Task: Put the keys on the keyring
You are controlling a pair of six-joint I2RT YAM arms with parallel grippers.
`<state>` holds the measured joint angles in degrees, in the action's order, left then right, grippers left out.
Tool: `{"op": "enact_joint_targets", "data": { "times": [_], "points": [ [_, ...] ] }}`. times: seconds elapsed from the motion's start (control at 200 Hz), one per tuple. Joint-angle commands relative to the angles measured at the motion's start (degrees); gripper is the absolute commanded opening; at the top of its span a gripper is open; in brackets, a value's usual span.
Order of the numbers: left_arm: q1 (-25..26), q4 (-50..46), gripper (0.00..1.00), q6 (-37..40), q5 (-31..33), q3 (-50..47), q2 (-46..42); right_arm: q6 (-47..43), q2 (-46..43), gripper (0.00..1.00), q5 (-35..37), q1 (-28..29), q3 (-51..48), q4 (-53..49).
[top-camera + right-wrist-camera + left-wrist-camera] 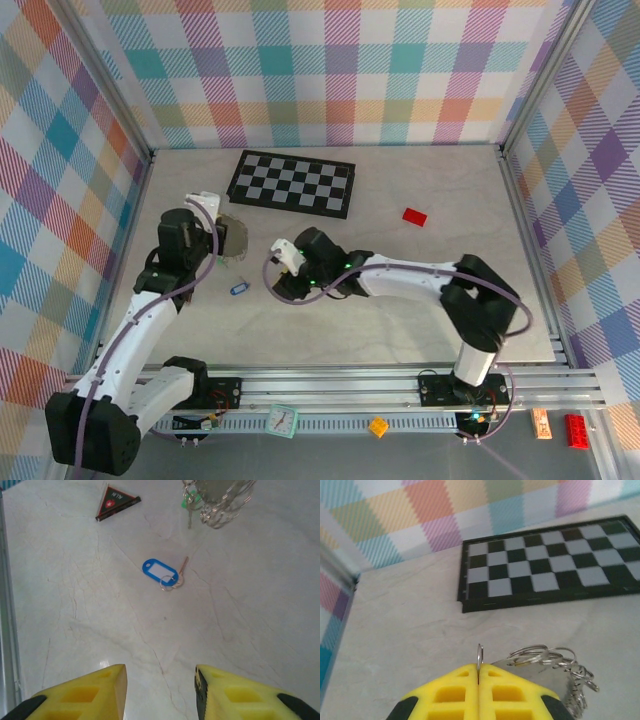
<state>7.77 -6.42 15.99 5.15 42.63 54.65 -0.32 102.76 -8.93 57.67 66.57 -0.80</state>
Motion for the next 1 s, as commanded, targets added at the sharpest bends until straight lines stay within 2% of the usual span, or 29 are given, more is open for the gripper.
{"op": "enact_joint_targets", "data": {
  "times": [0.0, 0.215, 0.495, 0.72, 0.995],
  "points": [
    [-4.0, 5.9, 0.0, -4.9, -2.2, 1.2, 0.7, 2.2, 5.7, 0.4, 0.3, 1.2, 5.6, -0.3],
    [-5.9, 8.8, 0.0, -6.1, -2.8, 0.0, 1.9, 2.7, 16.0, 0.41, 1.9, 2.0, 15.5, -1.4],
    [-7.2, 10.5, 0.0, -7.5, -4.5, -1.9, 1.6, 3.2, 24.6, 0.42, 0.4, 2.6, 24.0, -3.0],
    [-7.2, 10.8, 0.0, -7.9, -4.8, -2.6, 1.6, 3.0, 28.5, 0.42, 0.5, 3.0, 28.3, -5.1],
    [-7.1, 10.9, 0.0, -7.9, -4.9, -3.2, 1.6, 2.3, 30.2, 0.37, 2.1, 3.3, 28.8, -6.1]
  ]
}}
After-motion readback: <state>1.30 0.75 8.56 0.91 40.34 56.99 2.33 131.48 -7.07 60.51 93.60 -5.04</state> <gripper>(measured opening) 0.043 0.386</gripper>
